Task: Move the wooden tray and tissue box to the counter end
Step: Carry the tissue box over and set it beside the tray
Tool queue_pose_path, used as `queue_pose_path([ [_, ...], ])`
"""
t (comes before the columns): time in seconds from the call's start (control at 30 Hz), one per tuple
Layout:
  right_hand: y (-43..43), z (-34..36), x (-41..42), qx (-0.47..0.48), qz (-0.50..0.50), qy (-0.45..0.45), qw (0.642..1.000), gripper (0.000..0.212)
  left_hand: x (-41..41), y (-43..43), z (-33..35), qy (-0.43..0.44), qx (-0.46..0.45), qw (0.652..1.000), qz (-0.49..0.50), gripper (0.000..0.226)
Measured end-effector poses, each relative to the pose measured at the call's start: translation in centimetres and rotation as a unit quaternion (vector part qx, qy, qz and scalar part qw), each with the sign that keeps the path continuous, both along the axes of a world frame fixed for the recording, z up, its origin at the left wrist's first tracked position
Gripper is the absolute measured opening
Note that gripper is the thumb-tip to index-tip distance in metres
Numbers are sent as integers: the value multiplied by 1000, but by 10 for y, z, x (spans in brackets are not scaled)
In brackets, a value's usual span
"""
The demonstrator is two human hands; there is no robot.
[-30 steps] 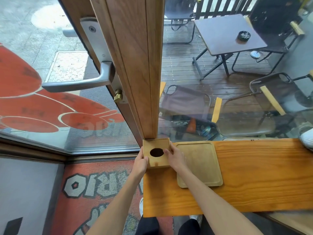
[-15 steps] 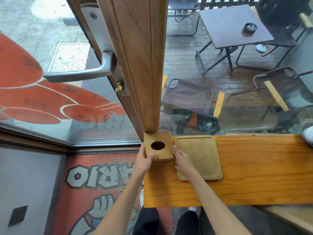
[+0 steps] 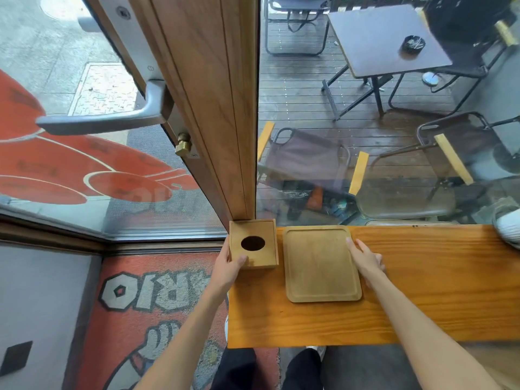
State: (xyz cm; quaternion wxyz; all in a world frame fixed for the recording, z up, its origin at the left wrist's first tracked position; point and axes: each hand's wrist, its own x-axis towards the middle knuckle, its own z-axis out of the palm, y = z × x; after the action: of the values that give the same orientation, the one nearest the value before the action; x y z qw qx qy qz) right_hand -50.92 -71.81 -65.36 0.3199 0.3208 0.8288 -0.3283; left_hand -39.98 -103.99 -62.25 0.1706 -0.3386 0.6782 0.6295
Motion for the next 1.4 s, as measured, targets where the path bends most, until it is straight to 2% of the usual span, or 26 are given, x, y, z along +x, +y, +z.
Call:
queue_pose_path([
  [0.17,-6,1,-3,-19,16,-27,999,73,0,-2,1,3,4,1000,-15,67],
  [0.47,-22,-2,-2,-50,14,-22,998,73,1,0,-3,6,-6,1000,-14,67],
  [0.83,-31,1,2,-35,55,-41,997,72,3,2,-7,19,-10,1000,-6,69],
  [0.9,-39,7,6,-13,75,-47,996,74,2,-2,-6,6,8,1000,-10,74],
  [0.97,-57,15,13,52,129,6,990,73,3,-4,-5,1,3,1000,-31,82],
  [1.03,-88,29,27,129,228,139,955,73,7,-2,-2,9,-87,993,-79,86],
  [1.1,-125,40,48,169,346,256,887,75,15,4,1,15,-255,951,-171,82],
  [1.13,-141,42,61,171,392,281,859,76,19,7,1,18,-324,920,-218,78],
  [1.2,-164,41,83,166,466,268,827,79,23,8,1,9,-388,877,-284,72],
  [1.27,-174,33,96,159,491,228,826,78,23,8,0,-7,-396,864,-312,70],
  [1.4,-178,22,100,141,455,187,859,68,22,10,-1,-17,-414,853,-317,66],
])
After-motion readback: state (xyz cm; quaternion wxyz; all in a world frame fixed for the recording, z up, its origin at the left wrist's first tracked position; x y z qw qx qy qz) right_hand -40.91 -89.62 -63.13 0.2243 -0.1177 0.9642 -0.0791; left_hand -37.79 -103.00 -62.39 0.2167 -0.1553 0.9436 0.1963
